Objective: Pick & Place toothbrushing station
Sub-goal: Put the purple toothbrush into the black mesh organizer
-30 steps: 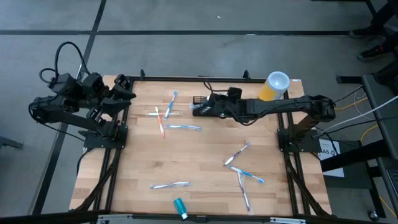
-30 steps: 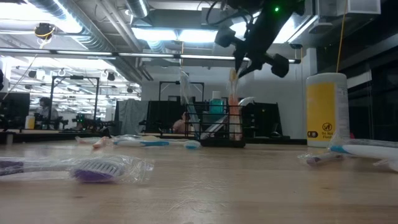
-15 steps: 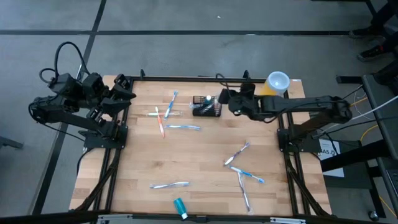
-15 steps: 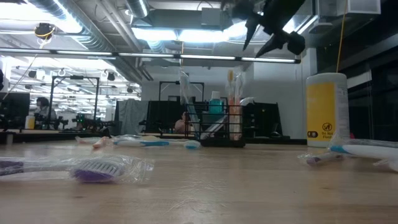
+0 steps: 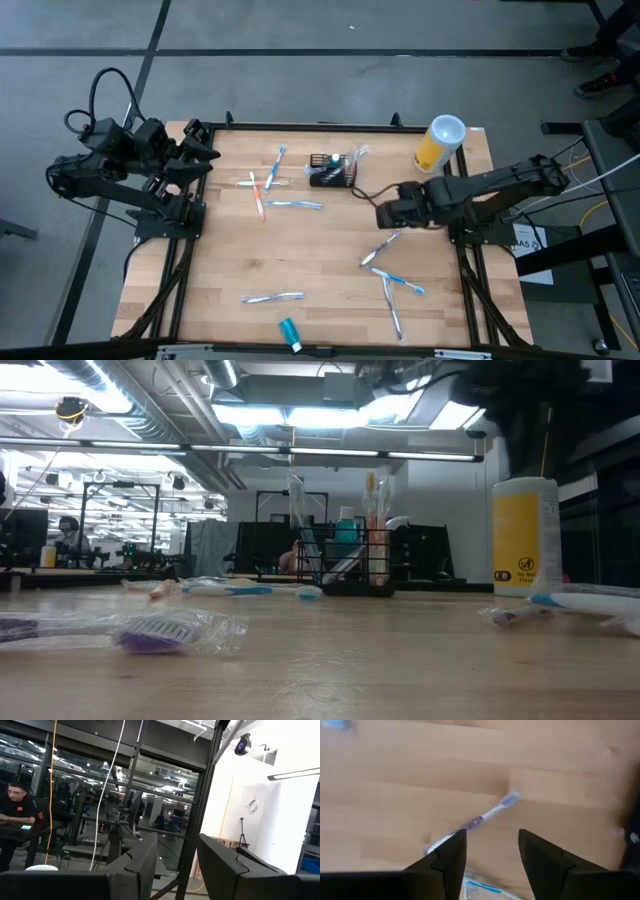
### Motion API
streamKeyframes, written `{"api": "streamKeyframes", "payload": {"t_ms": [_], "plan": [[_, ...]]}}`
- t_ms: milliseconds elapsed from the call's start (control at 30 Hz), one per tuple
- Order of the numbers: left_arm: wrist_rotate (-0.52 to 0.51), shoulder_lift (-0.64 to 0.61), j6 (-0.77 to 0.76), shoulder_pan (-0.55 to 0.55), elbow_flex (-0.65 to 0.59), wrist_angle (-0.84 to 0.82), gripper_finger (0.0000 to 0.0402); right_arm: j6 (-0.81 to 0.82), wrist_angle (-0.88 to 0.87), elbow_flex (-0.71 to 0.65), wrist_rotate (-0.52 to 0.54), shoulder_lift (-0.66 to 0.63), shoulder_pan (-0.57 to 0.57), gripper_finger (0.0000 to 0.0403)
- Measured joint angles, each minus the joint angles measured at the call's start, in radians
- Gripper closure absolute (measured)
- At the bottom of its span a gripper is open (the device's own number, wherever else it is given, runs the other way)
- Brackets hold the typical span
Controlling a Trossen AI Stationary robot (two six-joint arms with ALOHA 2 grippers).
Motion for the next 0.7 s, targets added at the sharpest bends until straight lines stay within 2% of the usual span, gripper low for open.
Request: {"api": "streamKeyframes", "payload": {"t_ms": [167, 333, 500, 700], "plan": [[0.001, 0.0, 0.008, 0.0, 0.0, 0.0, 0.0268, 0.185, 0.037, -0.078, 0.018, 0.0, 0.03, 0.0222], [0.021, 0.0, 0.008, 0.0, 0.0, 0.001, 0.0268, 0.326, 0.242, -0.246, -0.014, 0.0, 0.032, 0.0222], [0.033, 0.0, 0.003, 0.0, 0.0, 0.016, 0.0268, 0.427, 0.341, -0.358, 0.009, 0.0, 0.031, 0.0222], [0.039, 0.0, 0.001, 0.0, 0.0, 0.031, 0.0268, 0.461, 0.417, -0.437, -0.015, 0.0, 0.013, 0.0222]]}}
